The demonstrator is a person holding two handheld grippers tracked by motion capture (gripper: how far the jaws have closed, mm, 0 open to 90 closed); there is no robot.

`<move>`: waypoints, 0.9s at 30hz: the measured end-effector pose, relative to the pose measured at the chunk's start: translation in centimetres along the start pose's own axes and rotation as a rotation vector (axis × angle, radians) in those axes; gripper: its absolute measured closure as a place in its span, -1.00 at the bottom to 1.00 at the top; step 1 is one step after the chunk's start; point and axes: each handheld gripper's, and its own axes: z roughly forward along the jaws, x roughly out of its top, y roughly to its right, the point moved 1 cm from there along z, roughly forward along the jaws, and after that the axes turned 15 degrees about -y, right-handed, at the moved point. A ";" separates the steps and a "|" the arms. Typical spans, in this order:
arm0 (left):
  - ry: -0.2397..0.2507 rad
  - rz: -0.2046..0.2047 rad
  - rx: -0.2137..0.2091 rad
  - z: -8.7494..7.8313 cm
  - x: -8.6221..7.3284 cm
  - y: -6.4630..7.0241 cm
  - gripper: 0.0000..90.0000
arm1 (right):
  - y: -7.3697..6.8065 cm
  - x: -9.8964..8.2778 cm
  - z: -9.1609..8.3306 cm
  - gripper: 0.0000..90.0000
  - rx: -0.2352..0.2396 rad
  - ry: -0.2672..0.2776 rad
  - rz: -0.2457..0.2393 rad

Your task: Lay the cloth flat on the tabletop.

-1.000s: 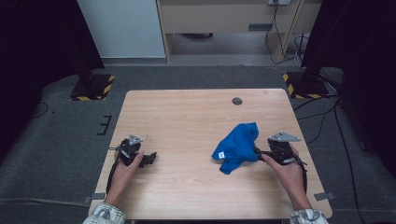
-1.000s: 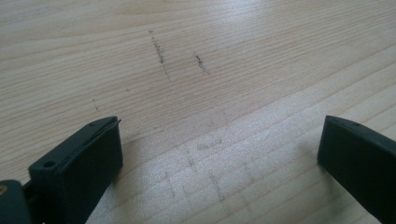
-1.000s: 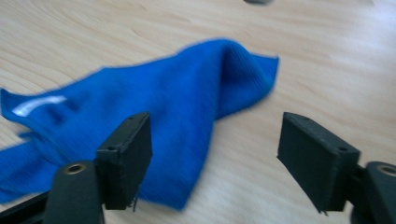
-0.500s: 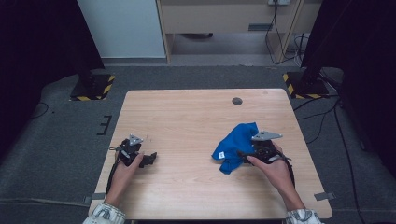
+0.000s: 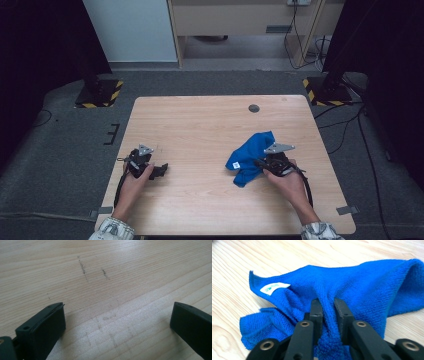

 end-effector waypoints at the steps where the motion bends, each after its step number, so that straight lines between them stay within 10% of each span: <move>1: 0.000 0.000 0.000 0.0 0.0 0.0 -1.00 | -0.2 0.2 0.0 0.79 -0.001 0.004 -0.003; 27: 0.000 -0.001 -0.001 0.0 0.0 0.1 -1.00 | -9.1 5.5 4.6 0.61 0.057 0.043 0.013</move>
